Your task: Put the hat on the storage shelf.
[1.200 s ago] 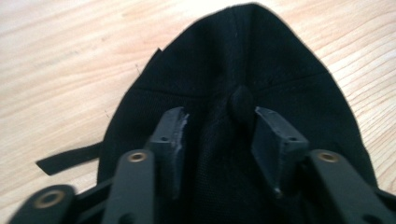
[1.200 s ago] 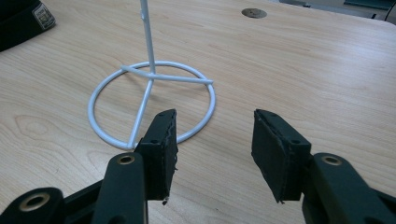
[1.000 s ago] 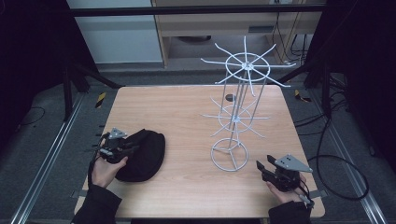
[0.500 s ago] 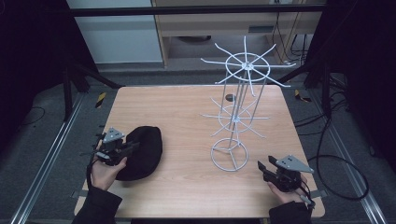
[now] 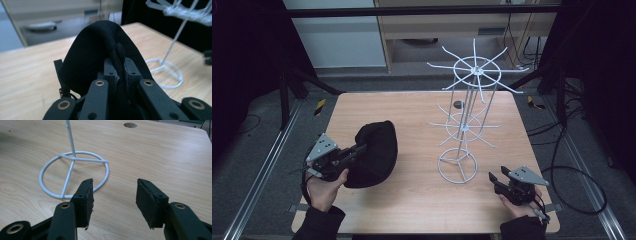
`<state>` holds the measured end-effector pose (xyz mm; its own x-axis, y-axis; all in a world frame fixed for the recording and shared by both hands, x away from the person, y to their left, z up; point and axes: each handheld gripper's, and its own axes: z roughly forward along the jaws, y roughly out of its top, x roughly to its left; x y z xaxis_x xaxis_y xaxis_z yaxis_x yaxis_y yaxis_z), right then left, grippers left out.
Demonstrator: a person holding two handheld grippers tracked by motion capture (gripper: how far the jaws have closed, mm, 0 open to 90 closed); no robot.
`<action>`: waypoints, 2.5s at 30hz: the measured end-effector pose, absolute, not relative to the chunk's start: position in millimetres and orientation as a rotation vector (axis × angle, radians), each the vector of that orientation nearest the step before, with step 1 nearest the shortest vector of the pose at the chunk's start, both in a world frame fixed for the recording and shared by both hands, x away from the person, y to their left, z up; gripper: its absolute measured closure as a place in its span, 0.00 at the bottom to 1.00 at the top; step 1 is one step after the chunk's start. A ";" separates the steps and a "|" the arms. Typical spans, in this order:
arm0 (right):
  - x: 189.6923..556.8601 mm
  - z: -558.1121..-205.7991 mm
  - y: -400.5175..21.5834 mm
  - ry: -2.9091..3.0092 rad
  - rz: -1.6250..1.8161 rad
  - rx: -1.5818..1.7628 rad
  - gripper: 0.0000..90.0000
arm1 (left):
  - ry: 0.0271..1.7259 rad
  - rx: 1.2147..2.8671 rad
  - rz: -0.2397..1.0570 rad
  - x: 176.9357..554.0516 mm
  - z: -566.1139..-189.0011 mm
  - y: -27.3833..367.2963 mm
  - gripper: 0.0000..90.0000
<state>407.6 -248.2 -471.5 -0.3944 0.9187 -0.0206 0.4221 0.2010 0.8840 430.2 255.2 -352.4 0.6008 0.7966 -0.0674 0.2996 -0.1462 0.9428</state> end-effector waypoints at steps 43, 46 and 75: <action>408.5 -472.7 -250.6 1.888 1.124 1.239 0.51 | 0.434 1.310 0.549 374.1 -202.0 187.1 0.92; 408.5 -472.7 -250.6 1.888 1.124 1.238 0.51 | 0.428 1.304 0.538 374.3 -199.2 182.6 0.92; 408.3 -472.8 -249.3 1.898 1.120 1.245 0.50 | 0.537 1.463 0.430 419.1 -245.6 149.6 0.82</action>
